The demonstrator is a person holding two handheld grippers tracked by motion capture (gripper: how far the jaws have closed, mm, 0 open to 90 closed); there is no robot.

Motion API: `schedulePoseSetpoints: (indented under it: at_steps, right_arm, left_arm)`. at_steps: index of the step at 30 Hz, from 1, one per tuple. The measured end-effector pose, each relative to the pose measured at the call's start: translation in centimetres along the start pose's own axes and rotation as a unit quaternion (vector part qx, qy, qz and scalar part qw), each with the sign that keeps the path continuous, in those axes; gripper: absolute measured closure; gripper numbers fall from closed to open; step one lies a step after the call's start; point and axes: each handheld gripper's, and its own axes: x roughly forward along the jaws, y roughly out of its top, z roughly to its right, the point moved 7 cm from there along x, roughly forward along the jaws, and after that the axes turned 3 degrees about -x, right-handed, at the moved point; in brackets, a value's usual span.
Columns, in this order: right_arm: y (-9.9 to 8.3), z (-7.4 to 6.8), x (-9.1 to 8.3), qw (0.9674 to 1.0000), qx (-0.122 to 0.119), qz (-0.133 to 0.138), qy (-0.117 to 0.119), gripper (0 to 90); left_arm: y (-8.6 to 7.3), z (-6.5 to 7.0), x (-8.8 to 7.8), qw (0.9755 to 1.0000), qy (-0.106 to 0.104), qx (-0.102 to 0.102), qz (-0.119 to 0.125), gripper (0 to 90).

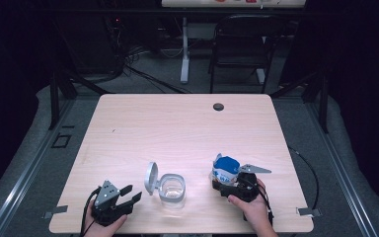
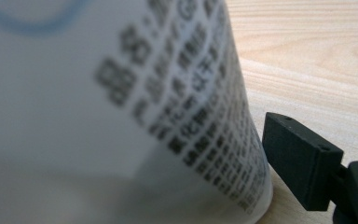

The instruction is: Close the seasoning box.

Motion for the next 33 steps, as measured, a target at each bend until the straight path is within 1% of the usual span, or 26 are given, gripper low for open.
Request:
schedulePoseSetpoints:
  at_steps: [1, 2, 3, 6, 7, 10, 14, 16, 17, 19, 20, 33]
  right_arm:
    - [-0.01, -0.05, 0.07, 1.0000, 0.003, 0.002, 0.002, 23.6]
    - [-0.10, 0.07, 0.06, 1.0000, -0.002, -0.005, -0.004, 23.9]
    - [-0.04, -0.05, 0.13, 1.0000, 0.003, 0.001, 0.002, 24.1]
    - [-0.12, -0.07, 0.23, 1.0000, 0.003, -0.002, 0.001, 24.5]
    - [-0.21, 0.07, 0.20, 0.9999, -0.002, -0.009, -0.006, 24.5]
    - [-0.17, -0.02, 0.29, 1.0000, 0.001, -0.005, 0.000, 24.7]
    - [-0.20, -0.02, 0.39, 1.0000, 0.003, -0.007, 0.001, 24.9]
    - [-0.24, 0.02, 0.45, 1.0000, 0.002, -0.009, 0.000, 25.0]
    - [-0.36, 0.15, 0.48, 0.9999, -0.003, -0.015, -0.007, 25.2]
    - [-0.38, 0.17, 0.52, 0.9999, -0.003, -0.015, -0.008, 25.3]
    - [-0.33, 0.06, 0.60, 1.0000, 0.001, -0.009, -0.003, 25.4]
    - [-0.42, 0.11, 0.78, 1.0000, -0.005, -0.008, -0.004, 26.8]
  left_arm:
    - [0.00, 0.01, 0.02, 1.0000, 0.000, -0.002, 0.000, 54.9]
    - [0.00, 0.01, 0.02, 1.0000, 0.000, -0.002, 0.000, 54.9]
    - [-0.01, 0.00, 0.02, 1.0000, 0.000, -0.002, 0.000, 54.9]
    - [-0.03, 0.01, 0.07, 1.0000, -0.001, -0.003, 0.001, 54.9]
    - [-0.03, 0.00, 0.08, 1.0000, -0.001, -0.003, 0.001, 54.9]
    - [-0.03, 0.01, 0.07, 1.0000, -0.001, -0.003, 0.001, 54.9]
    - [-0.01, -0.02, 0.07, 1.0000, -0.001, -0.003, 0.002, 54.9]
    - [-0.02, -0.04, 0.07, 1.0000, 0.000, -0.003, 0.001, 54.9]
    - [-0.02, -0.04, 0.07, 1.0000, 0.000, -0.003, 0.002, 54.9]
    - [-0.02, -0.07, 0.06, 1.0000, 0.000, -0.003, 0.002, 54.9]
    - [-0.01, -0.08, 0.07, 1.0000, -0.001, -0.003, 0.002, 54.9]
    - [-0.01, -0.10, 0.07, 1.0000, 0.000, -0.002, 0.002, 54.9]
